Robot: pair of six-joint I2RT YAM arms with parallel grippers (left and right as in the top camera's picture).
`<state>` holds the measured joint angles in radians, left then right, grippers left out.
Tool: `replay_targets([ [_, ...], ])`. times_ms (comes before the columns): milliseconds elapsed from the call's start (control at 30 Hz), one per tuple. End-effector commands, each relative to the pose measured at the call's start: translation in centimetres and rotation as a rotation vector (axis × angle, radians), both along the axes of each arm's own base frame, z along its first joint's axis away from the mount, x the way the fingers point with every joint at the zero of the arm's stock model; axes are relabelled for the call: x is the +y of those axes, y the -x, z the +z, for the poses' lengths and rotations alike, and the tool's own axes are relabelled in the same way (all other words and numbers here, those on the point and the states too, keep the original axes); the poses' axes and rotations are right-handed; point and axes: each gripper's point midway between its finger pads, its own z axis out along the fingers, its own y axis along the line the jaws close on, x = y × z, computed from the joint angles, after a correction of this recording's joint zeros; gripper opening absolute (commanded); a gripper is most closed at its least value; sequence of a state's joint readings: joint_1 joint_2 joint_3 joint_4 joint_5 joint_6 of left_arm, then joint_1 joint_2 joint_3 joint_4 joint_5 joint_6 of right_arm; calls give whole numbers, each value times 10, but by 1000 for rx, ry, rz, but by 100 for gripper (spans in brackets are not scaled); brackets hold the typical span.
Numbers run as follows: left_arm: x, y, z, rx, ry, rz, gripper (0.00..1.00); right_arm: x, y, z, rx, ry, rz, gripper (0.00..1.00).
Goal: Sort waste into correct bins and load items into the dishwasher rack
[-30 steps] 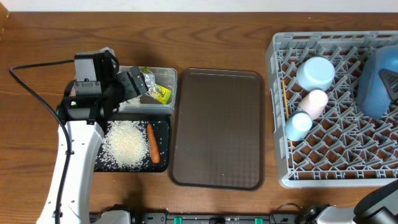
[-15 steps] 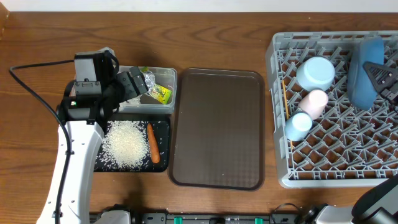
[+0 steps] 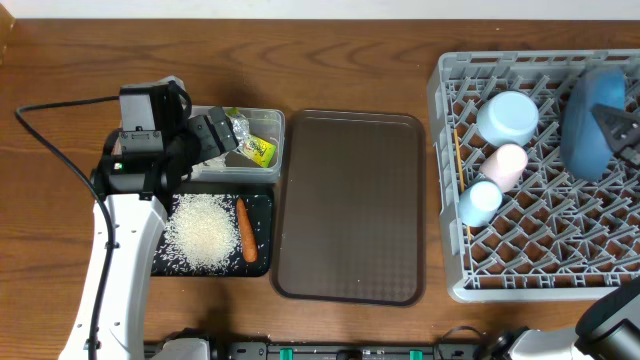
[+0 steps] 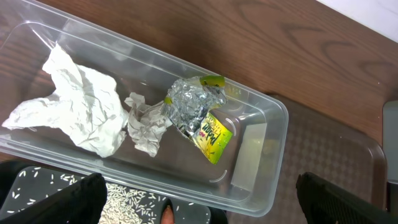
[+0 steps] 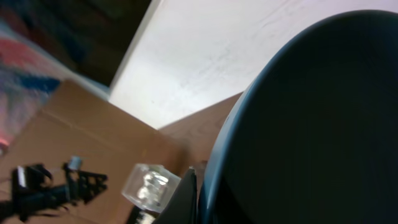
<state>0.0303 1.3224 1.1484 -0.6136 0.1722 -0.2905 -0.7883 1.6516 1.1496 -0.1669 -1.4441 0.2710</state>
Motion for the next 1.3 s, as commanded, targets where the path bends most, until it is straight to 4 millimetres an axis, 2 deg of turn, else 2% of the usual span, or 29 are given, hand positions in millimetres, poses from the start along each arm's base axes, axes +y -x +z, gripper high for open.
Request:
replay_targets([
  [0,4,0,-2,4,-16,10,100,-28,7,-13,100,-100,-94,1],
  [167,4,0,-2,4,-16,10,100,-51,23,-18,187,-219,-176,1],
  [400,4,0,-2,4,-16,10,100,-84,55,-36,302,-348,-320,16],
  [567,4,0,-2,4,-16,10,100,-115,86,-67,458,-390,-515,21],
  [633,4,0,-2,4,-16,10,100,-126,101,-81,528,-405,-595,27],
  [733,4,0,-2,4,-16,10,100,-136,115,-89,573,-420,-658,36],
  [800,4,0,-2,4,-16,10,100,-140,121,-90,578,-435,-674,46],
  [900,4,0,-2,4,-16,10,100,-139,125,-91,589,-463,-680,51],
  [1033,4,0,-2,4,-16,10,100,-130,129,-93,628,-517,-668,58],
  [1167,4,0,-2,4,-16,10,100,-120,132,-92,650,-573,-641,70],
  [1267,4,0,-2,4,-16,10,100,-113,138,-93,680,-608,-634,75],
])
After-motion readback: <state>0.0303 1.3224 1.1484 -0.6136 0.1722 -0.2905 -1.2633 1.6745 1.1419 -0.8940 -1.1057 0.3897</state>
